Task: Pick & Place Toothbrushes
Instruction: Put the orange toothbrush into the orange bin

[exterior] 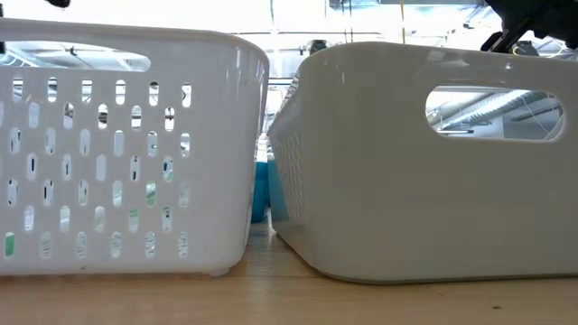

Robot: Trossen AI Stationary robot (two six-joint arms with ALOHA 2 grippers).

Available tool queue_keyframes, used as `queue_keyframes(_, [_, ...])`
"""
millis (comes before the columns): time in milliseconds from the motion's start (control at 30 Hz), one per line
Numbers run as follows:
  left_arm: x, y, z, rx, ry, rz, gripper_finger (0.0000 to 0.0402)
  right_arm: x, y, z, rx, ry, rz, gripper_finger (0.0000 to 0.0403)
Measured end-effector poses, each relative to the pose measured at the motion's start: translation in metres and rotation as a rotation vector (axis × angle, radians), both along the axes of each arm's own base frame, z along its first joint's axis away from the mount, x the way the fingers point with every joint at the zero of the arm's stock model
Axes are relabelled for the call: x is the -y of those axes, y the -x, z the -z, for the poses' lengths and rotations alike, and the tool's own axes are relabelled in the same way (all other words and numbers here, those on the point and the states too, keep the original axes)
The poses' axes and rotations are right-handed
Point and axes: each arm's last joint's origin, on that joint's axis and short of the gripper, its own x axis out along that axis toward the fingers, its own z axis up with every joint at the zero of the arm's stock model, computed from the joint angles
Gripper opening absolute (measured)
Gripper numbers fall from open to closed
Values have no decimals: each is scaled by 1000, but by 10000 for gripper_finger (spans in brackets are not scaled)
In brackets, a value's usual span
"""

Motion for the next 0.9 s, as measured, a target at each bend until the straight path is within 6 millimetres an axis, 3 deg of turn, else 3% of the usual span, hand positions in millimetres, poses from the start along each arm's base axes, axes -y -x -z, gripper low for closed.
queue_keyframes(167, [21,-1,17,-15,15,-12,6,1,0,0,-5,-13,32,0])
queue_keyframes(300, [35,2,29,-50,44,-117,2,3,0,0,-14,-42,96,0])
queue_keyframes(400, [45,0,33,24,83,-193,7,3,0,0,-13,-41,95,0])
queue_keyframes(700, [56,-8,59,-5,97,-361,6,3,0,0,-8,-44,95,0])
queue_keyframes(900, [60,-12,62,43,120,-406,62,3,0,0,-7,-44,94,0])
